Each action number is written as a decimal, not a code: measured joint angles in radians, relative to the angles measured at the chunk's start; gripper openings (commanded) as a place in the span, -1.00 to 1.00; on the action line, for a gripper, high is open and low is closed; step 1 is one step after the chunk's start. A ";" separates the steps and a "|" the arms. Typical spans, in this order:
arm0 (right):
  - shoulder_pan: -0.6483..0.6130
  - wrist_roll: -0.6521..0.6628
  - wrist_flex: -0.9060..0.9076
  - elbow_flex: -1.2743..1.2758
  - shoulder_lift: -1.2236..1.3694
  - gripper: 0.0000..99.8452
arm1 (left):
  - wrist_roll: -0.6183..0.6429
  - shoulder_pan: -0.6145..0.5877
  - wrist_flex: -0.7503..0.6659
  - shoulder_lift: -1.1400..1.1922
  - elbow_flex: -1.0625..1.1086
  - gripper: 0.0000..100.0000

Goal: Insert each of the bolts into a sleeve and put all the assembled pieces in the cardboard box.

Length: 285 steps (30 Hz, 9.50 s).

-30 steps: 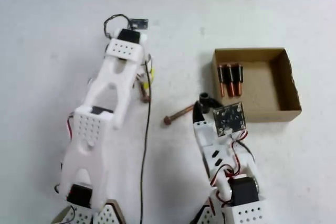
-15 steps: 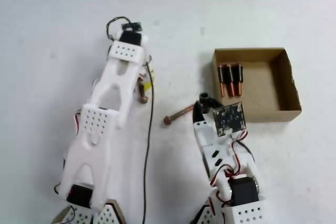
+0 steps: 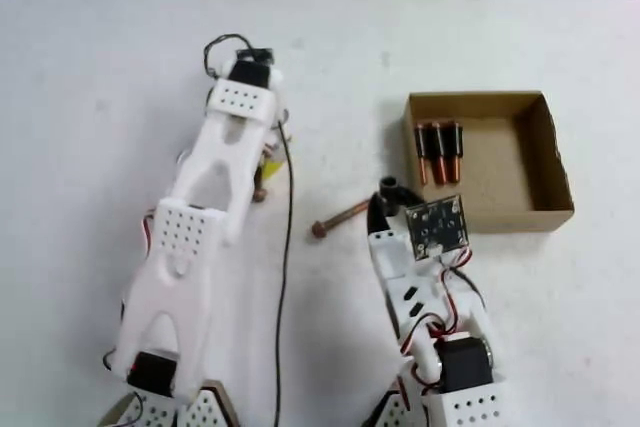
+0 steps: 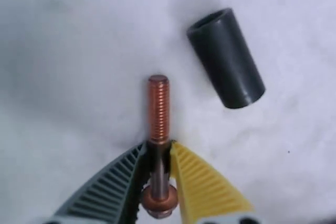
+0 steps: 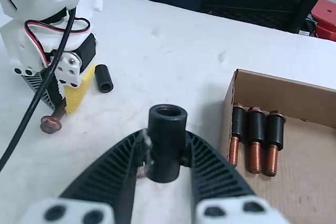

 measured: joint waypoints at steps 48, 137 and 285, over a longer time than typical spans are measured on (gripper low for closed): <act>0.000 0.000 0.000 0.006 0.000 -0.97 | -1.119 -0.153 0.006 -0.674 0.758 -0.96; 0.000 0.000 0.000 0.012 0.000 -0.97 | -0.617 -0.160 0.002 -0.801 0.744 -0.95; -0.002 0.000 0.000 0.012 0.000 -0.97 | 0.236 -0.143 -0.947 -1.668 2.163 -0.28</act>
